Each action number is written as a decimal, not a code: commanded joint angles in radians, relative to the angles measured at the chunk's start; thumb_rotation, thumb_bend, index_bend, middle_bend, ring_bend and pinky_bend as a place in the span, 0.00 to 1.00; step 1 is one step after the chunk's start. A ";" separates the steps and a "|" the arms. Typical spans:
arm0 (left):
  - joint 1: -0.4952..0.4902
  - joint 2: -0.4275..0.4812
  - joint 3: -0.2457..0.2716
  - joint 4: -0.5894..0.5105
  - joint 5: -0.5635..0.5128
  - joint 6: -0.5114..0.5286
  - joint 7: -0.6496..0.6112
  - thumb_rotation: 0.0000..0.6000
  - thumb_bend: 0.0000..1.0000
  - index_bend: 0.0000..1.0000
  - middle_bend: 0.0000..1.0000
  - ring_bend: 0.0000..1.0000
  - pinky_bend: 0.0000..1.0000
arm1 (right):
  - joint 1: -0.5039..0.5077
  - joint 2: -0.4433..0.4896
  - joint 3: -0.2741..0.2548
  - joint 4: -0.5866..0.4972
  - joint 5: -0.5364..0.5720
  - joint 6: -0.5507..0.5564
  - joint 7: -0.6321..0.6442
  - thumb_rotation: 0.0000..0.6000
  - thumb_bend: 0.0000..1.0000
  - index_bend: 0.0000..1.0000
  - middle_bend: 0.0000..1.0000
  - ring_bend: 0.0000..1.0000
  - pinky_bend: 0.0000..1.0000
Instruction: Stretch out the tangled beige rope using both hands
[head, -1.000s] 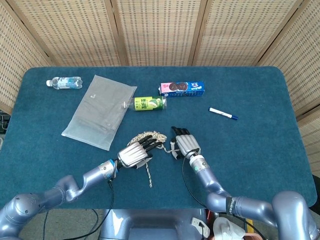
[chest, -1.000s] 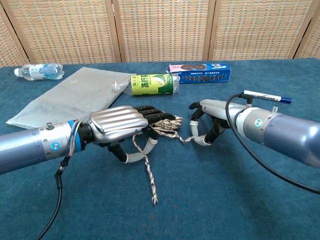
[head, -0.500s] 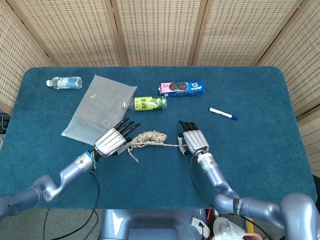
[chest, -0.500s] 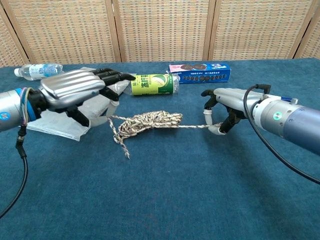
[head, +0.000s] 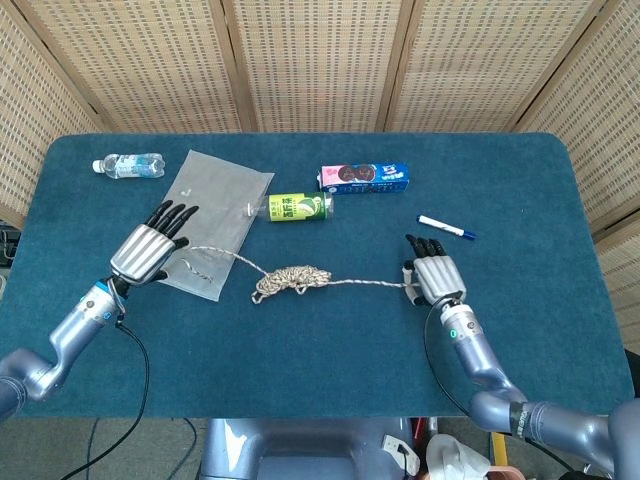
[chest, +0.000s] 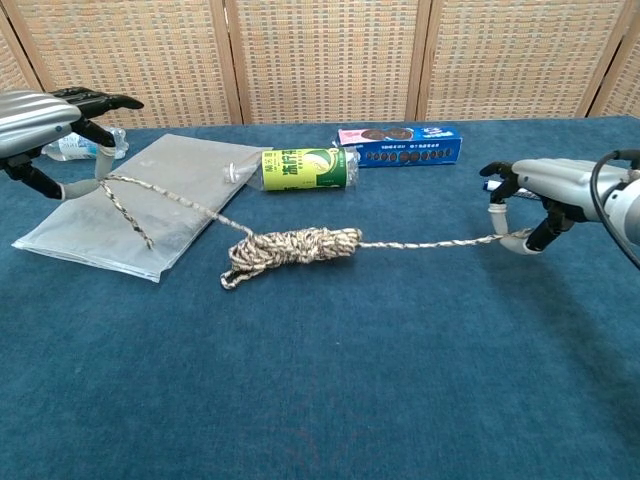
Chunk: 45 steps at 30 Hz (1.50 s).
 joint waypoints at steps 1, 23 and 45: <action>0.017 0.001 -0.001 0.037 -0.006 0.007 -0.031 1.00 0.55 0.81 0.00 0.00 0.00 | -0.015 0.019 -0.008 0.006 -0.011 0.001 0.010 1.00 0.46 0.67 0.00 0.00 0.00; 0.046 -0.005 0.009 0.091 0.008 -0.010 -0.152 1.00 0.00 0.00 0.00 0.00 0.00 | -0.090 0.088 -0.008 0.001 -0.145 0.026 0.186 1.00 0.00 0.00 0.00 0.00 0.00; 0.366 0.307 -0.067 -0.479 -0.225 0.262 -0.003 1.00 0.00 0.00 0.00 0.00 0.00 | -0.370 0.297 -0.142 -0.143 -0.519 0.510 0.240 1.00 0.00 0.00 0.00 0.00 0.00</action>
